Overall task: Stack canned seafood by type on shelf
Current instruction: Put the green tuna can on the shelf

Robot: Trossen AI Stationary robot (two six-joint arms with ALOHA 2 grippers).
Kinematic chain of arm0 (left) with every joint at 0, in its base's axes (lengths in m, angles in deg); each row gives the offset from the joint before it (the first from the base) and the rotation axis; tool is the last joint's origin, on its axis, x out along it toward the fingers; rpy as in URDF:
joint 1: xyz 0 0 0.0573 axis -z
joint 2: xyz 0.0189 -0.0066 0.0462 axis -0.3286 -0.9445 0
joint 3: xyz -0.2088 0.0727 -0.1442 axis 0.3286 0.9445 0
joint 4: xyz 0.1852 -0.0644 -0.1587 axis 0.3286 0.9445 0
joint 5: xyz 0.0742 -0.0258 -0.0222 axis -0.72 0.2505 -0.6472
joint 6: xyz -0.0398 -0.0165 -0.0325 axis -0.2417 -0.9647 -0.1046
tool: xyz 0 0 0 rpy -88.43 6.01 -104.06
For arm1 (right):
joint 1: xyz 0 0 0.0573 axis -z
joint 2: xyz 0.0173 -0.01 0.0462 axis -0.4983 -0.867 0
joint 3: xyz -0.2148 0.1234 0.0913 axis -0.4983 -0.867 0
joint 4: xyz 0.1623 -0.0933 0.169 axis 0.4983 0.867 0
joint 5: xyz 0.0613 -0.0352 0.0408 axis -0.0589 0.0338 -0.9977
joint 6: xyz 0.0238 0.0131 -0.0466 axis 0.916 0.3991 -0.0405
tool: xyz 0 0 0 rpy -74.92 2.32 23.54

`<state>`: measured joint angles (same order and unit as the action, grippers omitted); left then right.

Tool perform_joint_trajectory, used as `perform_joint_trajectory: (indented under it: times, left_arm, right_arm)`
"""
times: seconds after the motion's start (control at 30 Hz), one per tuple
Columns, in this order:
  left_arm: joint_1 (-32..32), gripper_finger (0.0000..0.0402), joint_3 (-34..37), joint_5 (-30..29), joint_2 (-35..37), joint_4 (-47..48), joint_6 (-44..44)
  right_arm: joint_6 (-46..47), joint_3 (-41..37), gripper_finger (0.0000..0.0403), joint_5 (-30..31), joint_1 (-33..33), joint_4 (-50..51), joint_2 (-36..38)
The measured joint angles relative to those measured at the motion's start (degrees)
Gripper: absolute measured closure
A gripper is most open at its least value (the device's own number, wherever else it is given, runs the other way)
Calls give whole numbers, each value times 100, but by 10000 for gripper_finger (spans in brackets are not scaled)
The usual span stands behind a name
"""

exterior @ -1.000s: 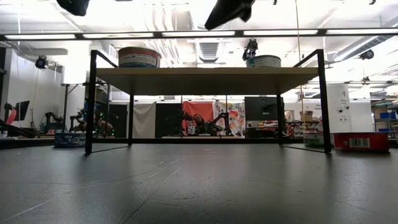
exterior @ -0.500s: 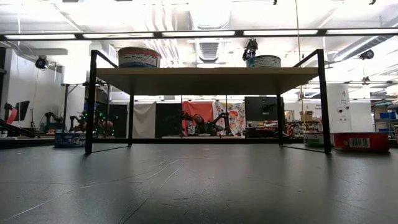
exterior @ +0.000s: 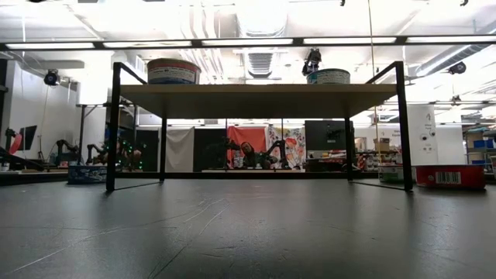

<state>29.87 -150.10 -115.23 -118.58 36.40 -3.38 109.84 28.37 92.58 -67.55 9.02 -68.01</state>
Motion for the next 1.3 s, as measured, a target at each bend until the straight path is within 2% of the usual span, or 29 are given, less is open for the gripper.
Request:
perform_joint_trajectory:
  times: [0.1,0.23,0.33,0.5,0.63,0.9,1.1,1.3]
  left_arm:
    - [85,198,-251,456,-164,501,-376]
    - [193,198,-600,722,-336,1312,-1019]
    - [281,198,-805,734,-423,1779,-1336]
    - [315,198,-962,701,-531,2016,-1380]
    - [307,198,-1099,666,-709,2032,-1312]
    - [300,198,-1432,671,-1023,2209,-1247]
    - [300,198,-1538,662,-1060,2514,-1292]
    - [296,198,-1521,346,-1068,2595,-1300]
  right_arm:
    - [439,-234,394,-3,-112,4,0]
    - [923,-456,394,-10,-269,-25,0]
    - [1200,-632,394,75,-380,-87,0]
    - [1658,-848,394,456,-648,-143,2]
    - [1955,-1063,394,1017,-878,-193,0]
    - [1887,-1465,394,1723,-971,-345,0]
    - [1864,-1609,394,1757,-969,-360,0]
    - [1708,-1513,394,1755,-969,-378,0]
